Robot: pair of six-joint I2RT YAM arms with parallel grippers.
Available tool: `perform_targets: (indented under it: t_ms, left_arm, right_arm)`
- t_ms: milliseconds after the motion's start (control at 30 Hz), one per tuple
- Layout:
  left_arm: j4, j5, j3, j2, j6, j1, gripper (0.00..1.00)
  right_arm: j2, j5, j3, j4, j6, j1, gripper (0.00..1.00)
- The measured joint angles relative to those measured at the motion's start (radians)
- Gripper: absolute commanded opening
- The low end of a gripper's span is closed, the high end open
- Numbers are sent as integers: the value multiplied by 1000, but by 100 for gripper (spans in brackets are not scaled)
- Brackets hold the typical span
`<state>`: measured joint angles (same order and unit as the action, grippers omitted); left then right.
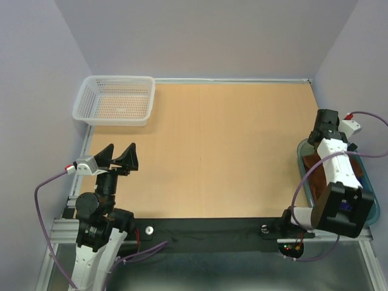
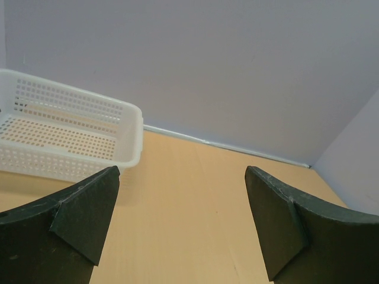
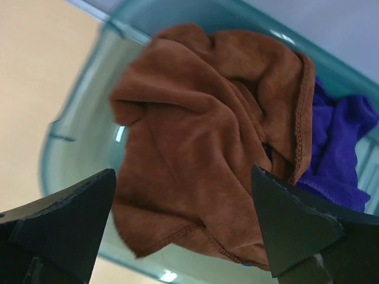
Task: Fold and stack the towels
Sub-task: Grab crumpled towel, then move the towel to the center of the board
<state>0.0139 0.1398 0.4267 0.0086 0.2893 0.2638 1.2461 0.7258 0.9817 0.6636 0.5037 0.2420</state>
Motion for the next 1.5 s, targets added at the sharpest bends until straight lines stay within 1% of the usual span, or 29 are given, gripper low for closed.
perform_targets:
  t_ms: [133,233,333,367,433,467,500,533,567,600,667,700,733,833,967,1100,1200,1300,1367,1467,1500]
  left_arm:
    - [-1,1,0,0,0,11,99]
    - [-4,1,0,0,0,12,99]
    - [-4,1,0,0,0,16,99]
    - [-5,0,0,0,0,16,99]
    - [-5,0,0,0,-1,16,99]
    - [-5,-1,0,0,-1,16,99]
    - [-5,-1,0,0,-1,16,99]
    - [-5,-2,0,0,-1,16,99]
    - [-5,-3,0,0,-1,16,99]
    - [-5,-5,0,0,-1,16,98]
    - [-5,-6,0,0,-2,16,98]
    - [-5,-7,0,0,-3,16,98]
    - [-5,-8,0,0,-3,16,98]
    - [-5,-9,0,0,-4,16,98]
    - [-5,-16,0,0,-4,16,98]
    - [-5,-20,0,0,-4,16,98]
    - [-4,-24,0,0,-4,16,98]
    - [-4,-27,0,0,-4,16,98]
    - [-4,-26,0,1,-4,16,98]
    - [-4,-26,0,10,-4,16,98]
    - [-4,-26,0,18,-4,16,98]
  right_arm:
    - [86,-45,4,14,55,75,96]
    - [141,-84,8,11,92,128,93]
    - [189,-119,8,4,122,170,87]
    - [203,-132,8,0,127,182,83]
    - [221,-152,8,-14,137,198,76]
    - [226,-158,8,-21,137,203,68]
    - [231,-161,8,-28,138,205,62]
    - [233,-163,8,-33,137,207,50]
    - [233,-163,8,-35,137,209,50]
    - [233,-163,8,-40,134,209,36]
    - [232,-162,8,-47,132,209,20]
    - [231,-161,8,-49,129,209,5]
    - [229,-160,8,-50,125,209,1]
    - [206,-156,8,-50,114,209,1]
    - [132,-159,10,-50,84,209,0]
    - [47,-186,66,-41,45,209,0]
    - [24,-261,192,-45,8,208,1]
    - [49,-365,354,-47,-27,192,0]
    - [97,-435,489,-47,-46,157,0]
    - [179,-532,648,-65,-69,88,1]
    - [227,-564,725,-64,-78,45,0]
